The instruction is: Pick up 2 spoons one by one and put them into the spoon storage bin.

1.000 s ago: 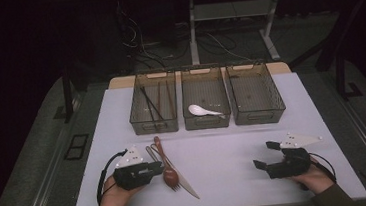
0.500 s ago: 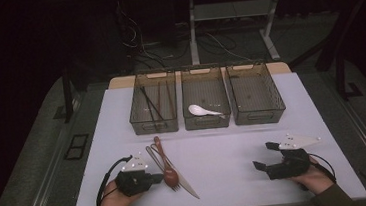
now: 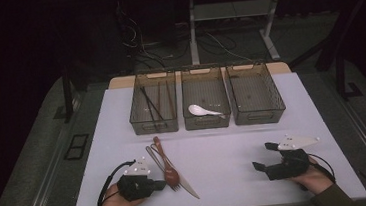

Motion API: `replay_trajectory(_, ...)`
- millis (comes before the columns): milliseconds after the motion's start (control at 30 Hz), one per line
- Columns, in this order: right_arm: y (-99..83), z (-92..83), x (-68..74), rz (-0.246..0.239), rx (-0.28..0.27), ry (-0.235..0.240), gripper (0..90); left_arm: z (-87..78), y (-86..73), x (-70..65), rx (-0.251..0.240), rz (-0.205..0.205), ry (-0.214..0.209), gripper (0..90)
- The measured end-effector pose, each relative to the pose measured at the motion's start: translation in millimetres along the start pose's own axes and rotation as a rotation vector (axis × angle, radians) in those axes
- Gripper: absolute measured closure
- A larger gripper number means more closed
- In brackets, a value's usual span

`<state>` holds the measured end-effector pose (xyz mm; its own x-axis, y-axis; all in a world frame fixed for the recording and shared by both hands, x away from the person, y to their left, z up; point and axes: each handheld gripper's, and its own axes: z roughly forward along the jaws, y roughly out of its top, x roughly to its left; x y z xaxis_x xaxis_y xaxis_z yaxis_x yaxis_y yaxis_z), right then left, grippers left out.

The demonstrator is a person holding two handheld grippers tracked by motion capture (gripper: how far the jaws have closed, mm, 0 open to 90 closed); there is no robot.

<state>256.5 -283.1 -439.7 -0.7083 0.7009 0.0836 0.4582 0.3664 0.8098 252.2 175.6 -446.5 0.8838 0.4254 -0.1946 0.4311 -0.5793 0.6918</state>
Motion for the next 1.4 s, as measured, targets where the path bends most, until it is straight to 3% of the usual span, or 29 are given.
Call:
replay_trajectory(767,0.0,1.7,2.0,-0.011,0.012,0.005,15.3,16.1,21.4,2.3,-0.038,0.046,-0.003,89.0)
replay_trajectory(1400,-0.5,4.0,3.0,-0.022,0.025,0.005,15.3,36.3,42.8,2.9,-0.011,0.111,-0.007,89.0)
